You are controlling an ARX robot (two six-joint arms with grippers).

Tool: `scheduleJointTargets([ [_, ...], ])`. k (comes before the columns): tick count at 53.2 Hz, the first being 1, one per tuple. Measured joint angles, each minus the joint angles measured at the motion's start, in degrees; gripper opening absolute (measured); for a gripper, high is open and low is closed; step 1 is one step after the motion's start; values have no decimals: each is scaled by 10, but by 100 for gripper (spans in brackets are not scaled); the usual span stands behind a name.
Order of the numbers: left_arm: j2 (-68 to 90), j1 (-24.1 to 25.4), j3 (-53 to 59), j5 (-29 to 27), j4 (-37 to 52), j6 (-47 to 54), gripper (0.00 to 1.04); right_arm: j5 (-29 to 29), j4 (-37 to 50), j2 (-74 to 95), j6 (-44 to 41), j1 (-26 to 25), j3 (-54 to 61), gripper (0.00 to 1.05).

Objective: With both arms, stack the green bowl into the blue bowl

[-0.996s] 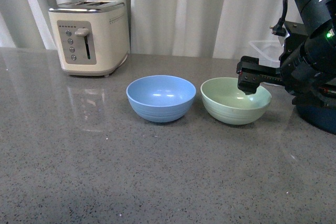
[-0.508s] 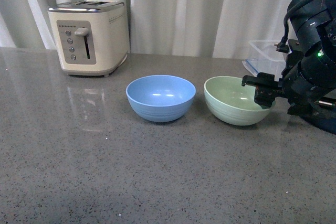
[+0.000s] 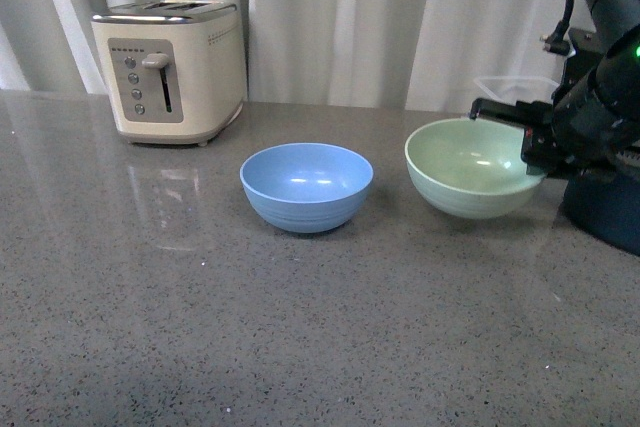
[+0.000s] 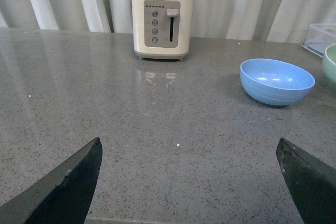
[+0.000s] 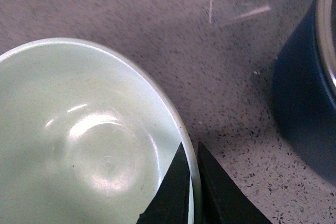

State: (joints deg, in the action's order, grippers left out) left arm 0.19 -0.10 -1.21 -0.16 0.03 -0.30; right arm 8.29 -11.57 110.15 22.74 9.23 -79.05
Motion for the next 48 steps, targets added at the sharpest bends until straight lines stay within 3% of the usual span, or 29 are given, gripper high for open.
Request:
scheduleJointTargets([
  [25, 0, 0, 0, 0, 0, 0, 98, 4, -35, 11, -20, 151, -147, 1],
  [45, 0, 0, 0, 0, 0, 0, 98, 26, -56, 108, -20, 163, -180, 1],
  [48, 0, 0, 0, 0, 0, 0, 98, 23, -53, 108, -20, 161, -180, 9],
])
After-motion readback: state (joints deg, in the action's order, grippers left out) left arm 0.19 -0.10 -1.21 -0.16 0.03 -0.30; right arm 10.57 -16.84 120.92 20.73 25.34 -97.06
